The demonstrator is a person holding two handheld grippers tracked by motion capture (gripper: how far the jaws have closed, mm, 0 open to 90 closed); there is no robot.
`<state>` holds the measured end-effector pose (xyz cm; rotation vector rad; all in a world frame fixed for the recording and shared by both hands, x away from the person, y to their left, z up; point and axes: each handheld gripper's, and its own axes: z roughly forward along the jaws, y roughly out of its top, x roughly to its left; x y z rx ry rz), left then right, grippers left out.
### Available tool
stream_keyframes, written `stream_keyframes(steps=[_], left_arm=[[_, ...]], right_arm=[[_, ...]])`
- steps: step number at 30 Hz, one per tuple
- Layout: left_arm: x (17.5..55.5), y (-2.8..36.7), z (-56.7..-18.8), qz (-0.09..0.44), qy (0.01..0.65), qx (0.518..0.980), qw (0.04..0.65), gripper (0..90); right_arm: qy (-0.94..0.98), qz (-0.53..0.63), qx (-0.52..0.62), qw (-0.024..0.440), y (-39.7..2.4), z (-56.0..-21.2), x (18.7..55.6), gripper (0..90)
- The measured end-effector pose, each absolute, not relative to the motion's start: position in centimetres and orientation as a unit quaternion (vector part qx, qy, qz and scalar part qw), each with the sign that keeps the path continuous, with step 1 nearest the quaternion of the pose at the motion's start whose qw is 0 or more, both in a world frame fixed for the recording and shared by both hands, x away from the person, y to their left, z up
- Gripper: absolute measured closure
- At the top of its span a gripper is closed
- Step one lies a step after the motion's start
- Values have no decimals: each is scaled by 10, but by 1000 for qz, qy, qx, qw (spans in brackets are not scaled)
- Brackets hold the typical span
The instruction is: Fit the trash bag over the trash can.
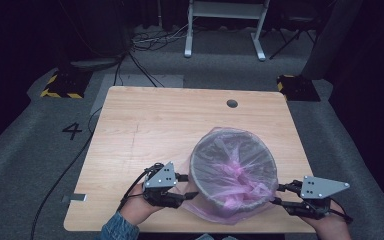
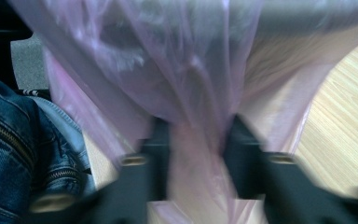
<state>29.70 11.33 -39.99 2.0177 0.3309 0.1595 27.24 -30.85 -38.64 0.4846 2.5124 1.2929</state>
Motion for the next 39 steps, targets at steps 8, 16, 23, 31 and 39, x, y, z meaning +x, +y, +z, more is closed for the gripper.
stream_keyframes(steps=[8, 16, 23, 31, 39], left_arm=[[314, 125, -411, 80, 202, 845, 488, 897], [337, 122, -443, 15, 250, 852, 460, 897], [343, 123, -439, 53, 259, 837, 480, 896], [359, 116, -456, 53, 290, 864, 409, 898], [350, 100, -472, 13, 258, 900, 351, 898]], right_arm=[[865, 439, 200, 141, -312, -388, 292, 899], [860, 436, 252, 78, -309, -431, 337, 899], [868, 390, 297, 80, -319, -448, 356, 900], [870, 389, 296, 69, -319, -450, 352, 888], [882, 352, 306, 65, -314, -454, 357, 900]])
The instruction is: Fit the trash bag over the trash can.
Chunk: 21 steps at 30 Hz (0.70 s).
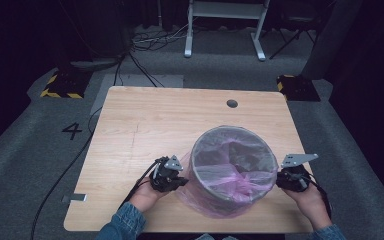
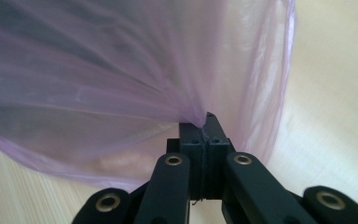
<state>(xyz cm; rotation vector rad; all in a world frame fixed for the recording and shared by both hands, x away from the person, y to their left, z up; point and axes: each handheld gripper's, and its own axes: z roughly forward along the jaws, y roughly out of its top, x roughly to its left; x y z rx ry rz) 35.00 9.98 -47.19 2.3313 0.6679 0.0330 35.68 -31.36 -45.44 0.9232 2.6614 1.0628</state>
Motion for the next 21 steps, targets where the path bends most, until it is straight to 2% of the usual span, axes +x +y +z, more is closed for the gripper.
stream_keyframes(steps=[4, 8, 9, 10, 11, 13, 14, 16, 17, 18, 19, 20, 21], left_arm=[[339, 109, -477, 22, 253, 911, 326, 898], [333, 135, -479, 4, 278, 896, 347, 895], [331, 142, -478, -4, 282, 890, 359, 876], [330, 147, -476, -12, 281, 883, 375, 811], [328, 152, -472, -17, 276, 878, 391, 723], [323, 154, -460, -12, 265, 864, 428, 497], [321, 152, -452, 2, 255, 860, 442, 412], [316, 143, -436, 29, 230, 855, 465, 355], [315, 137, -428, 41, 217, 853, 473, 365], [314, 130, -421, 50, 204, 853, 478, 386], [313, 124, -416, 61, 191, 853, 482, 419], [312, 118, -412, 74, 179, 854, 483, 519], [312, 113, -411, 87, 171, 857, 478, 641]], right_arm=[[903, 304, 298, 51, -314, -471, 342, 900], [891, 318, 320, 48, -339, -471, 323, 899], [886, 324, 327, 48, -346, -469, 319, 896], [884, 332, 326, 49, -352, -467, 316, 873], [883, 341, 318, 55, -356, -464, 312, 769], [877, 372, 297, 69, -357, -456, 306, 438], [873, 390, 280, 86, -356, -451, 302, 373], [866, 417, 256, 104, -349, -436, 297, 318], [862, 431, 245, 107, -344, -429, 295, 333], [860, 442, 231, 108, -338, -423, 294, 388], [860, 449, 216, 109, -332, -417, 293, 513], [864, 446, 202, 116, -326, -413, 292, 694], [868, 440, 192, 125, -322, -411, 293, 780]])
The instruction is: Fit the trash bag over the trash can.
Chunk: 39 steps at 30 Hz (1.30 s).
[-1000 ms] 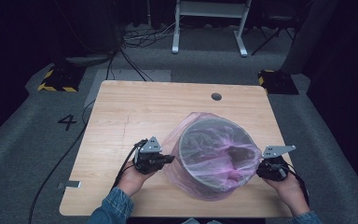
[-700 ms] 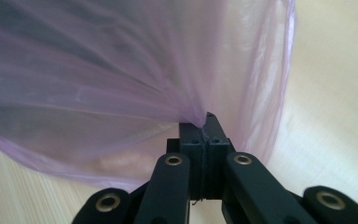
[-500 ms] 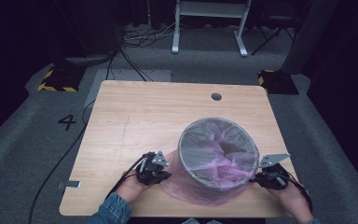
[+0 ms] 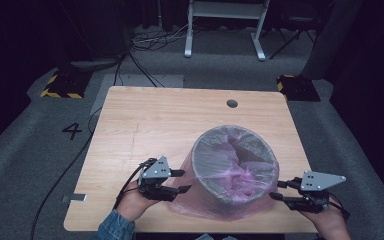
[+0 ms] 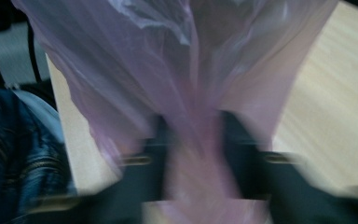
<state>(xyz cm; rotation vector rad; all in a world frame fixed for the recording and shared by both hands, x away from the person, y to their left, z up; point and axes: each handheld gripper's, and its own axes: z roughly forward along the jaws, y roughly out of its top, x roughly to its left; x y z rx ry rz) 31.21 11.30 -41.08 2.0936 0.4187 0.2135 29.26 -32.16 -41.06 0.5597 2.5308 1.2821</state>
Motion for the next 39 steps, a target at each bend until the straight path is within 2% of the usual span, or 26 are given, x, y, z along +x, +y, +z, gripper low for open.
stream_keyframes(steps=[2, 3, 7, 11, 17, 19, 21, 22, 23, 25, 26, 28, 30, 32, 34, 36, 37, 39], left_arm=[[317, 103, -415, 126, 188, 871, 437, 810], [321, 98, -420, 134, 195, 880, 412, 887], [334, 89, -445, 114, 198, 896, 380, 900], [332, 86, -460, 94, 194, 907, 363, 900], [328, 84, -481, 83, 201, 925, 312, 900], [330, 87, -484, 75, 199, 925, 314, 900], [329, 92, -478, 69, 200, 910, 358, 897], [328, 96, -473, 61, 199, 896, 391, 804], [327, 101, -466, 53, 196, 887, 416, 695], [325, 108, -455, 41, 191, 868, 456, 477], [323, 111, -451, 43, 190, 860, 472, 406], [321, 112, -443, 56, 185, 852, 486, 364], [320, 106, -437, 72, 176, 855, 483, 353], [320, 100, -433, 84, 171, 856, 480, 386], [320, 96, -432, 93, 170, 857, 478, 573], [321, 92, -434, 98, 168, 862, 469, 816], [321, 91, -436, 99, 168, 863, 465, 895], [324, 91, -439, 98, 173, 867, 457, 900]], right_arm=[[870, 433, 201, 122, -315, -410, 300, 880], [871, 429, 213, 113, -314, -412, 305, 894], [877, 411, 239, 72, -310, -437, 326, 898], [889, 374, 259, 51, -307, -465, 334, 898], [903, 327, 271, 58, -310, -484, 328, 898], [899, 332, 280, 52, -315, -485, 328, 897], [898, 332, 285, 52, -319, -483, 326, 886], [895, 342, 282, 52, -321, -480, 323, 836], [891, 356, 277, 57, -322, -477, 320, 741], [877, 389, 270, 76, -326, -468, 315, 492], [872, 404, 261, 86, -327, -463, 312, 440], [865, 426, 248, 96, -328, -453, 307, 434], [863, 434, 237, 99, -326, -442, 303, 514], [866, 437, 220, 107, -320, -432, 300, 697], [868, 436, 209, 117, -315, -423, 298, 822], [868, 435, 211, 113, -311, -418, 300, 884], [869, 434, 213, 108, -309, -418, 302, 891], [871, 427, 221, 104, -307, -422, 306, 895]])
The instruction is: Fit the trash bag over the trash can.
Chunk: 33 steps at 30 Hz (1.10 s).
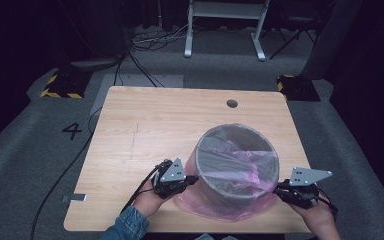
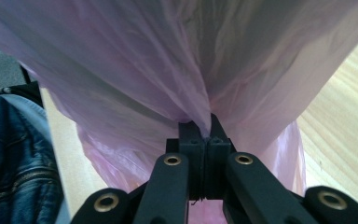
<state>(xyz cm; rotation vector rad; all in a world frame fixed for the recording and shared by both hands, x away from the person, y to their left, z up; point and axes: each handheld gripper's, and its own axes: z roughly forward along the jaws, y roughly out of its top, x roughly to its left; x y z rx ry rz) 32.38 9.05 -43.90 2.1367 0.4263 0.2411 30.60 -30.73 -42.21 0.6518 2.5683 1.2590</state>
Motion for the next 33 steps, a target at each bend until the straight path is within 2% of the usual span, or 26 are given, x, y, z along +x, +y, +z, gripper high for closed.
stream_keyframes(steps=[7, 8, 9, 10, 11, 13, 14, 16, 20, 22, 26, 29, 33], left_arm=[[329, 98, -446, 100, 188, 865, 454, 900], [328, 98, -446, 97, 186, 865, 456, 900], [327, 99, -446, 91, 181, 863, 463, 900], [327, 100, -447, 84, 179, 857, 476, 811], [326, 101, -447, 81, 180, 854, 482, 634], [325, 106, -447, 86, 186, 853, 480, 460], [326, 109, -447, 90, 193, 855, 473, 408], [327, 118, -450, 100, 215, 856, 460, 392], [328, 139, -456, 104, 260, 844, 457, 386], [328, 149, -459, 118, 276, 844, 445, 384], [331, 165, -467, 158, 324, 841, 403, 382], [335, 178, -472, 170, 362, 836, 375, 373], [338, 196, -478, 180, 383, 831, 360, 373]], right_arm=[[855, 455, 234, 87, -317, -433, 311, 890], [854, 456, 235, 89, -319, -434, 311, 865], [852, 457, 237, 93, -321, -435, 310, 787], [849, 461, 240, 99, -324, -436, 309, 654], [844, 470, 239, 99, -326, -436, 308, 542], [842, 478, 237, 86, -332, -436, 307, 420], [839, 479, 242, 88, -335, -435, 306, 354], [833, 484, 254, 87, -343, -431, 304, 311], [807, 495, 320, 25, -356, -428, 301, 250], [812, 496, 303, 48, -360, -423, 300, 242], [815, 482, 308, 91, -365, -411, 298, 155], [805, 453, 364, 117, -368, -404, 300, 29], [795, 467, 375, 102, -370, -392, 302, 0]])
